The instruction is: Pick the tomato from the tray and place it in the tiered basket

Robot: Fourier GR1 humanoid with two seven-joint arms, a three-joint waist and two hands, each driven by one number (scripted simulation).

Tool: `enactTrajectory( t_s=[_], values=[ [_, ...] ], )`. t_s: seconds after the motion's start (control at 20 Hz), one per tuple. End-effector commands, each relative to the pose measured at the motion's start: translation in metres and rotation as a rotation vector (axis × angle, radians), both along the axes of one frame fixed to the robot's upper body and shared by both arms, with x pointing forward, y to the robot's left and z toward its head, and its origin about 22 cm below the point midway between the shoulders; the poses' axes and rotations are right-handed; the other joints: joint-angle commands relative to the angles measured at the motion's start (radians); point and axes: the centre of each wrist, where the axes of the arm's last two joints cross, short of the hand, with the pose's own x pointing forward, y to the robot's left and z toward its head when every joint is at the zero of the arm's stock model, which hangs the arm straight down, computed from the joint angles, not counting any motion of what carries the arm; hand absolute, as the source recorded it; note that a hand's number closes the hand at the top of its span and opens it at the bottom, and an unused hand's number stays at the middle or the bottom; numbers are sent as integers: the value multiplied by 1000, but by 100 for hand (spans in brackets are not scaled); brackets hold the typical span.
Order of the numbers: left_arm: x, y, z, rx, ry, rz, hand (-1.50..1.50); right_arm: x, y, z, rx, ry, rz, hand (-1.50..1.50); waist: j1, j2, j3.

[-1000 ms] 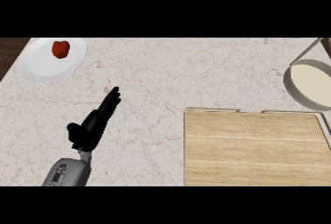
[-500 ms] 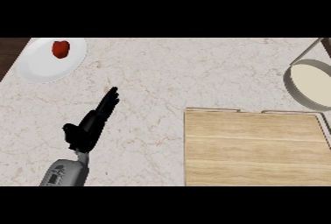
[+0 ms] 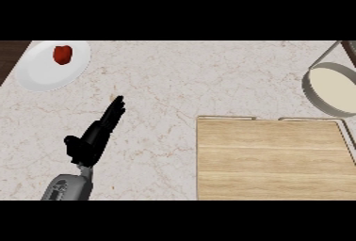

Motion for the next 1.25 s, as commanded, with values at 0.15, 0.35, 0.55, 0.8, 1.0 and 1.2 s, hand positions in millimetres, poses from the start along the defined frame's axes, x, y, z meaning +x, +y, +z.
enactTrajectory(
  t_s=[0.15, 0.35, 0.55, 0.8, 1.0, 1.2],
  values=[
    [8, -6, 13, 0, -3, -3, 0, -23, -30, 24, -114, -136, -235, -150, -11, -1, 0],
    [-5, 1, 2, 2, -7, 14, 0, -49, -63, 26, -258, -197, -483, -150, -17, -2, 0],
    [9, 9, 4, 3, -5, 52, 0, -79, -95, 25, -261, -267, -593, -150, -43, -6, 0],
    [-6, 4, -4, -3, 3, 79, 0, -141, -144, 43, -209, -437, -654, -150, -65, -18, 0],
    [-16, 11, -3, 15, 18, 78, 0, -197, -180, 28, -230, -438, -629, -150, -78, -23, 0],
    [-9, 7, -2, 3, 20, 82, 0, -247, -202, 37, -237, -428, -585, -150, -75, -21, -1]
  ],
)
